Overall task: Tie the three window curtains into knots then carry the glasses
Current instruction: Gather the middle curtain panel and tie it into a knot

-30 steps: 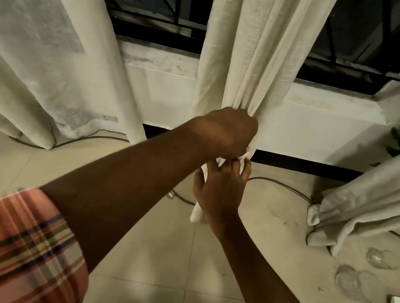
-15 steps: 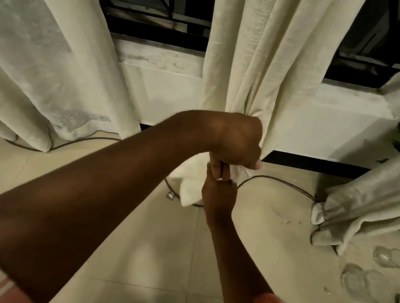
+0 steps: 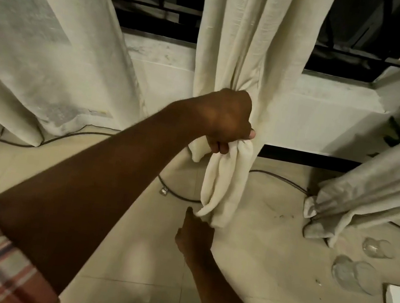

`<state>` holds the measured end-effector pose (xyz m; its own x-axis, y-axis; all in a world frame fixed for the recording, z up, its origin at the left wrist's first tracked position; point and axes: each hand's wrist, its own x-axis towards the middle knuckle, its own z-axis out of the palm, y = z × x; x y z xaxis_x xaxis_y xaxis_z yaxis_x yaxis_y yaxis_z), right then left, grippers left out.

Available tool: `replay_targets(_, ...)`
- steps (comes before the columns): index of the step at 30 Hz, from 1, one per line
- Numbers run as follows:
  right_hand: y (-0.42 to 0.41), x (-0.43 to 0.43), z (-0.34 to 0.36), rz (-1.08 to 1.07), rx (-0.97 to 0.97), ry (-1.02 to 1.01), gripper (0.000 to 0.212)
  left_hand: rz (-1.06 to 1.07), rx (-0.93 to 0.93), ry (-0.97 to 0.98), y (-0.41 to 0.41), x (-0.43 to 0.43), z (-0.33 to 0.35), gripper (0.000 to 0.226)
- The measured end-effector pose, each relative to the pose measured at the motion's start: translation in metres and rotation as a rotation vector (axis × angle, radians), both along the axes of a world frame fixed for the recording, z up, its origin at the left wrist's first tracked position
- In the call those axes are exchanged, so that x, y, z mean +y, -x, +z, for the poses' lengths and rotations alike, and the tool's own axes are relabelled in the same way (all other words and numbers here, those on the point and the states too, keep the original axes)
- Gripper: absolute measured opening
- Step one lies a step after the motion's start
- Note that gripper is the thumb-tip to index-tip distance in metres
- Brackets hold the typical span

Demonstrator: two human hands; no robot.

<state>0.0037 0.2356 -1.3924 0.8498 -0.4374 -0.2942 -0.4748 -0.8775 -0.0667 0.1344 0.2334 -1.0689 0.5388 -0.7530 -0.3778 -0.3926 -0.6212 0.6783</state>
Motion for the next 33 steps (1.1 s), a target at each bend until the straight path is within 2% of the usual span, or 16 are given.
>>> replay_targets(4, -0.005, 0.012, 0.045, -0.098, -0.483, 0.128, 0.064, -0.013, -0.096, -0.02, 0.002, -0.002, -0.005, 0.03)
replay_targets(8, -0.015, 0.01, 0.097, -0.176, -1.05, 0.206, 0.052, -0.063, -0.299, -0.07, 0.001, 0.001, -0.008, 0.031)
replay_targets(10, -0.021, 0.009, 0.115, -0.175, -1.191, 0.221, 0.054, -0.09, -0.393, -0.082, -0.001, 0.003, -0.01, 0.035)
replay_targets(13, -0.041, -0.003, 0.132, -0.169, -1.219, 0.267, 0.052, -0.134, -0.51, -0.113, -0.003, 0.003, -0.013, 0.035)
replay_targets(16, -0.061, -0.02, 0.139, -0.116, -1.22, 0.29, 0.032, -0.15, -0.585, -0.127, -0.004, 0.003, -0.014, 0.032)
replay_targets(18, -0.07, -0.03, 0.134, -0.077, -1.172, 0.293, 0.017, -0.172, -0.584, -0.109, -0.005, 0.005, -0.017, 0.023)
replay_targets(20, -0.076, -0.034, 0.129, -0.041, -1.122, 0.278, 0.014, -0.21, -0.565, -0.078, -0.004, 0.005, -0.021, 0.021)
replay_targets(24, -0.088, -0.047, 0.119, 0.029, -1.167, 0.303, 0.011, -0.274, -0.493, -0.076, -0.003, 0.001, -0.017, 0.032)
replay_targets(26, -0.083, -0.056, 0.088, -0.03, -1.079, 0.261, 0.019, -0.306, -0.402, -0.093, -0.002, 0.0, -0.013, 0.035)
replay_targets(27, -0.076, -0.058, 0.067, -0.065, -0.922, 0.227, 0.021, -0.306, -0.366, -0.091, -0.001, 0.001, -0.012, 0.035)
replay_targets(29, -0.055, -0.057, 0.033, -0.138, -0.455, 0.147, 0.014, -0.274, -0.371, -0.073, 0.0, 0.003, -0.015, 0.034)
replay_targets(31, -0.038, -0.053, 0.008, -0.183, 0.015, -0.083, 0.035, -0.229, -0.453, -0.031, -0.002, 0.003, -0.022, 0.03)
replay_targets(33, -0.02, -0.048, -0.01, -0.049, 0.357, -0.231, 0.059, -0.215, -0.535, -0.011, -0.004, 0.003, -0.032, 0.027)
